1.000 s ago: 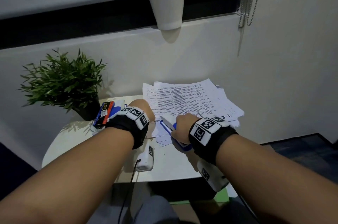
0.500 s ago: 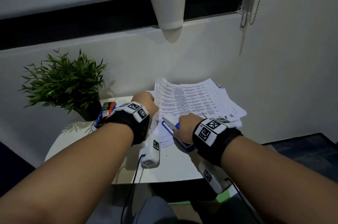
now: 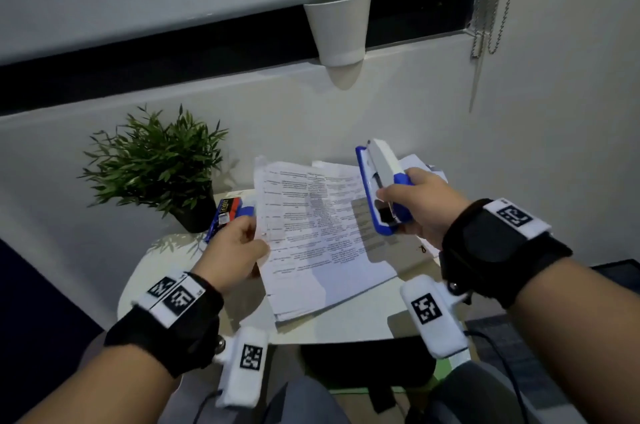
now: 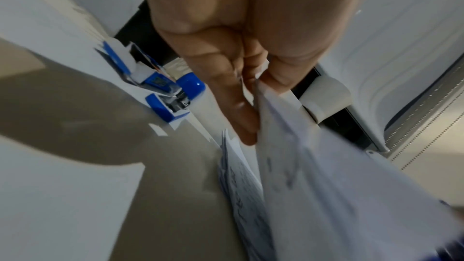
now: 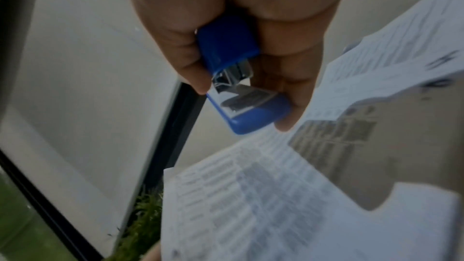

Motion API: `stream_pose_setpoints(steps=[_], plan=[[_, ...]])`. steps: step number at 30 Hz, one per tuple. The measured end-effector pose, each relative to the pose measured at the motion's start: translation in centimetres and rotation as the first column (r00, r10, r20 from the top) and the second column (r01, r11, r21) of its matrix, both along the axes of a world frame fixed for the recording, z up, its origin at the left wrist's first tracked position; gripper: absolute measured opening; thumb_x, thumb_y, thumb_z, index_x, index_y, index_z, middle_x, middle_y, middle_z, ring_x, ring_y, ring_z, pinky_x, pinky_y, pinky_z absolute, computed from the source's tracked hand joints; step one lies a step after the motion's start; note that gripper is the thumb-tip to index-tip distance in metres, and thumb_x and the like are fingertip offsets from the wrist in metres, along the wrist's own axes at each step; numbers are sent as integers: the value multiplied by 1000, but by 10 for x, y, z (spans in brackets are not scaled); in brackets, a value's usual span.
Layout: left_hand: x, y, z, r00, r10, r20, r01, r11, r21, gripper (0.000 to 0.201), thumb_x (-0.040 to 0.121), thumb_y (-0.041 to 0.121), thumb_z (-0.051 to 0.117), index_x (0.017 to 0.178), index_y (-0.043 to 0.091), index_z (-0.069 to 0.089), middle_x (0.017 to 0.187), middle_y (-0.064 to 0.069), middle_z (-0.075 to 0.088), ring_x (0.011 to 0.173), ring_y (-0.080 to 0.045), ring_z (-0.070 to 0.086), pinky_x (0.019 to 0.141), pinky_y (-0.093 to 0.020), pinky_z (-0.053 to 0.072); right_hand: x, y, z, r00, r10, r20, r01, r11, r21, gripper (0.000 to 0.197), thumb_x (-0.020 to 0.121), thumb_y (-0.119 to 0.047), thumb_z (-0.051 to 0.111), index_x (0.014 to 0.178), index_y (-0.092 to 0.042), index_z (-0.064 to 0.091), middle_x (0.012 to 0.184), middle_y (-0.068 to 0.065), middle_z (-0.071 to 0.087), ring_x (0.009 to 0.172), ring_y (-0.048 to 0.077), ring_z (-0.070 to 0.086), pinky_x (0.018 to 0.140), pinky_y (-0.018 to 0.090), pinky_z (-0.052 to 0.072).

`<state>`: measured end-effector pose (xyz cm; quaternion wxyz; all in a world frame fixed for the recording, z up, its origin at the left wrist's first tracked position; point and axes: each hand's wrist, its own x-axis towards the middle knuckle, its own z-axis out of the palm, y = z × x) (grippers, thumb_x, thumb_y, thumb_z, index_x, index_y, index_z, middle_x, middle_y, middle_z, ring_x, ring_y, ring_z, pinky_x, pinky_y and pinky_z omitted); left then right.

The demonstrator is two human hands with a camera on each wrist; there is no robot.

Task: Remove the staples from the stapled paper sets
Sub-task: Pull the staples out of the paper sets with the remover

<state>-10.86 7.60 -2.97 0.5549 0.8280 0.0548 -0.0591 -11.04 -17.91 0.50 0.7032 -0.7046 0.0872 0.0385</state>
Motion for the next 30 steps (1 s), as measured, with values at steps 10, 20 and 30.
stream_pose_setpoints(steps=[10,20,30], plan=[[-55,12,-21,970,-136,-200,114,987,-115,52,61,-10,54,111,7,53,104,-11,70,95,-31,67,78,-42,55,-19,47,-27,961,99,-259,-87,995,56,34,100,-35,43,75,-12,50,68,10,53,58,25,51,60,35,49],[-29,11,-19,971,-146,-191,172,977,124,16,89,6,58,103,13,62,94,4,68,79,-11,64,63,-15,49,-28,59,-44,958,192,-213,-190,981,31,29,98,-30,49,83,-6,48,79,18,53,67,29,53,66,43,51],[-83,10,-18,992,-22,122,47,978,-204,41,92,-7,46,105,29,62,105,7,71,100,-15,67,91,-43,50,2,57,-3,962,-273,-2,245,859,450,20,83,-32,62,93,-15,58,89,10,62,81,30,65,83,53,54]])
